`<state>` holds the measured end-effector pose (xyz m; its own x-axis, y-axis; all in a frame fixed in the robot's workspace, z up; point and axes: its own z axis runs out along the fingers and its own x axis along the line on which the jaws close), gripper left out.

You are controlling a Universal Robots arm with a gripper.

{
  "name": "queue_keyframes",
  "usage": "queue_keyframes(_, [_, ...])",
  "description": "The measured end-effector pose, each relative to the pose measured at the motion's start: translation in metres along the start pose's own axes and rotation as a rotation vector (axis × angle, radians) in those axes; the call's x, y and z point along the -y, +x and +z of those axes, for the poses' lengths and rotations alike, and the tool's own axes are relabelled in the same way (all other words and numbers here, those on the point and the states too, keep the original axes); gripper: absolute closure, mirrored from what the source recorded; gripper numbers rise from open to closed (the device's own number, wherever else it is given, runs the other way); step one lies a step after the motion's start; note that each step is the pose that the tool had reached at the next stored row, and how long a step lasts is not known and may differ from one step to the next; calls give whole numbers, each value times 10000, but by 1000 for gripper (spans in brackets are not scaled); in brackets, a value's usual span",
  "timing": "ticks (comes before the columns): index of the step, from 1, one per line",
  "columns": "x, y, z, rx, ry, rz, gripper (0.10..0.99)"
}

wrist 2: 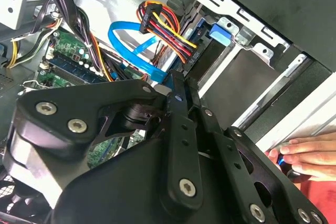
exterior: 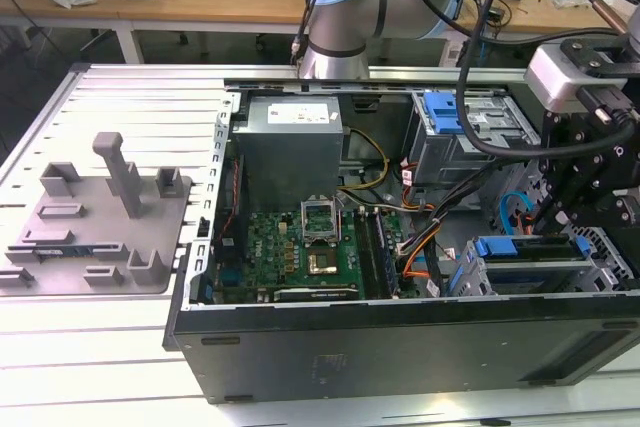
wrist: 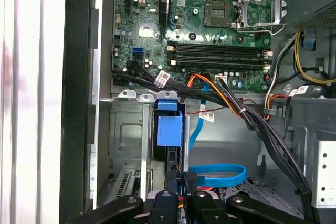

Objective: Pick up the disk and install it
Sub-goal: 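Insert the second disk wire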

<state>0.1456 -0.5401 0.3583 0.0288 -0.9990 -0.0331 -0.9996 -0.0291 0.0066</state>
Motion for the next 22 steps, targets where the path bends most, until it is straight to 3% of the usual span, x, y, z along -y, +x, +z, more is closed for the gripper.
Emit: queue_keyframes(22, [17,6,46,0,0,0,925])
